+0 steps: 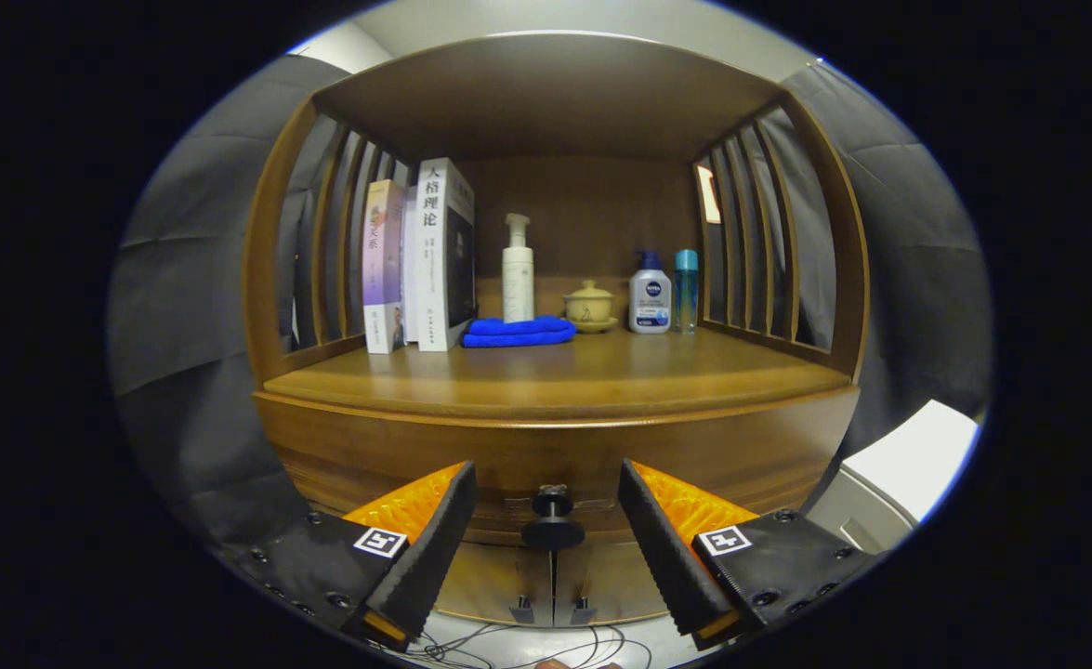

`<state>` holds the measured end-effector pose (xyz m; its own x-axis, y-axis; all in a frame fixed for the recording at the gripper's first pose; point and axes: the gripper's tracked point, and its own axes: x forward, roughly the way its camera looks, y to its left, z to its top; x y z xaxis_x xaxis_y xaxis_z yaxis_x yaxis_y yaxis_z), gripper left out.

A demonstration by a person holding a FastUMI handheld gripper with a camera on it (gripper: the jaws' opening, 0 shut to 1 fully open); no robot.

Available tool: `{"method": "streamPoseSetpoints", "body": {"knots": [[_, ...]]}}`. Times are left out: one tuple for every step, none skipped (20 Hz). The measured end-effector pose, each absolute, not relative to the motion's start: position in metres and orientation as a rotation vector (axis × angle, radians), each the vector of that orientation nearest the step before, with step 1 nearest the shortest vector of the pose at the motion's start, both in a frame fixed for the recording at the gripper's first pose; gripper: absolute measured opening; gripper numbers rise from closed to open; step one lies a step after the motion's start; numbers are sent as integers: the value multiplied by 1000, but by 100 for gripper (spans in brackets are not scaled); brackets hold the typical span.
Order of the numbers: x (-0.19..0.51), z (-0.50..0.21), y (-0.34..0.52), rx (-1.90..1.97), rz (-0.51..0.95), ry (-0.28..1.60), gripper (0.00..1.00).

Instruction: Pull open the drawer, take out the items inside it, and place them on the countertop above the cabinet.

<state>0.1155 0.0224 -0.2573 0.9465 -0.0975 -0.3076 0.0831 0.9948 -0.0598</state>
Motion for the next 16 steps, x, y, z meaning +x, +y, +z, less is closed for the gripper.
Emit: {"method": "streamPoseSetpoints", "body": {"knots": [[117,-267,19,-46,-101,328,98],[120,-276,16,-50,-107,345,98],[122,-284,16,-52,-110,360,98],[124,-290,15,-53,-111,373,98],[124,-296,14,-52,-113,380,98],[125,-299,13,-54,-119,384,98],[127,-303,12,-55,-122,387,98],[129,-305,12,-56,-124,389,98],[130,-308,13,-56,-122,393,98],[132,-312,14,-58,-123,397,98],[131,-314,18,-54,-110,399,93],[133,-315,20,-54,-107,396,88],[132,-314,23,-61,-104,389,83],[132,-314,22,-80,-113,389,78],[132,-315,22,-94,-113,383,72],[131,-314,22,-99,-111,387,67]]}}
